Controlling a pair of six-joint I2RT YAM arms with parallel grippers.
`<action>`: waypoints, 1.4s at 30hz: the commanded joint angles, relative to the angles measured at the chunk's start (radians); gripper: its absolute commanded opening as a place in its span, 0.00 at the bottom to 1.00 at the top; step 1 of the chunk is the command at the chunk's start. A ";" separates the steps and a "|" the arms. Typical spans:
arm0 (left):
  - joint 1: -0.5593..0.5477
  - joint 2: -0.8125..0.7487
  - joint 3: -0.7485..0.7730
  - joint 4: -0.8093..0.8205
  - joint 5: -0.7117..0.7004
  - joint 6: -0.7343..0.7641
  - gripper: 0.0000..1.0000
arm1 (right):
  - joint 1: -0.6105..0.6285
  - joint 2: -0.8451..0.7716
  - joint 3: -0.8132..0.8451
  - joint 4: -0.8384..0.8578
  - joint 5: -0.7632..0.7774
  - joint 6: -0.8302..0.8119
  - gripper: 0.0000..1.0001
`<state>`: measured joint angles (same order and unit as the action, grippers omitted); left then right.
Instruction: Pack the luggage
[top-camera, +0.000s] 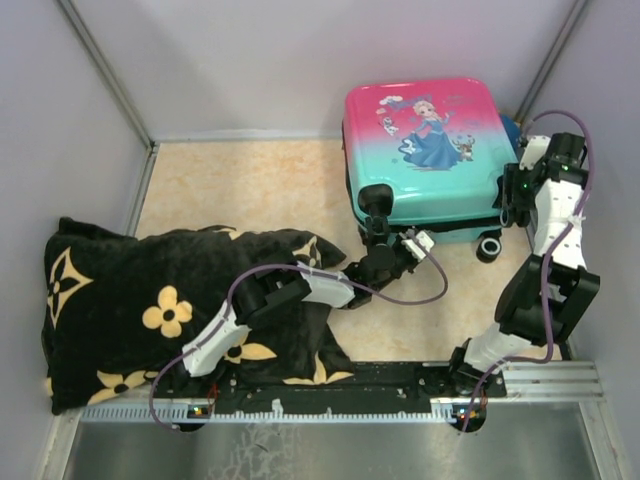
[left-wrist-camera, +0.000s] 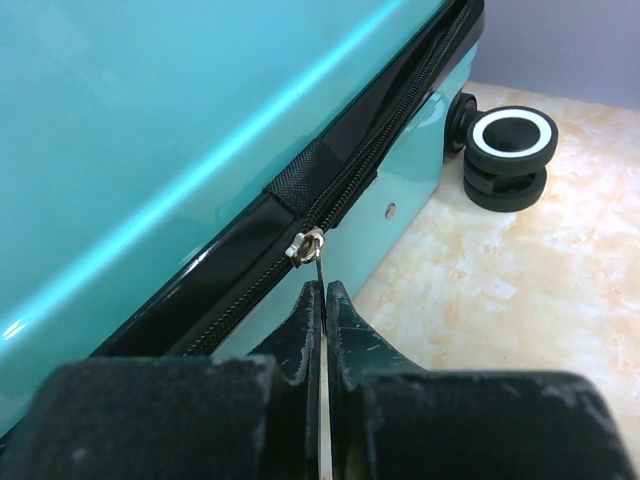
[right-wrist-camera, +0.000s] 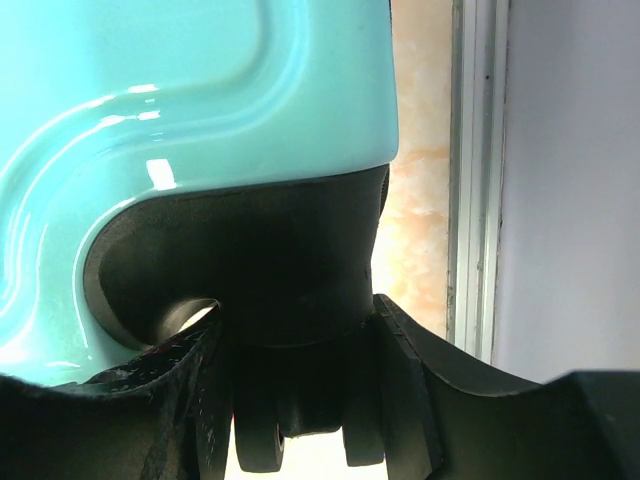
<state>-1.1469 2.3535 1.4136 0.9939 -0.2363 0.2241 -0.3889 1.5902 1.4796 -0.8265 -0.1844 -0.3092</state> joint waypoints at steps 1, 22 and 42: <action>-0.091 0.026 0.032 -0.074 0.135 0.005 0.00 | 0.095 -0.039 -0.044 -0.125 -0.297 0.143 0.00; -0.081 0.245 0.438 -0.172 0.438 0.066 0.00 | 0.194 -0.166 -0.187 -0.090 -0.457 0.202 0.00; -0.043 0.122 0.275 -0.041 0.423 0.220 0.01 | 0.188 -0.097 -0.102 -0.077 -0.324 0.161 0.00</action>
<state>-1.1492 2.5881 1.8198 0.8745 0.0620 0.4179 -0.3012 1.4601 1.3560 -0.9123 -0.2756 -0.1589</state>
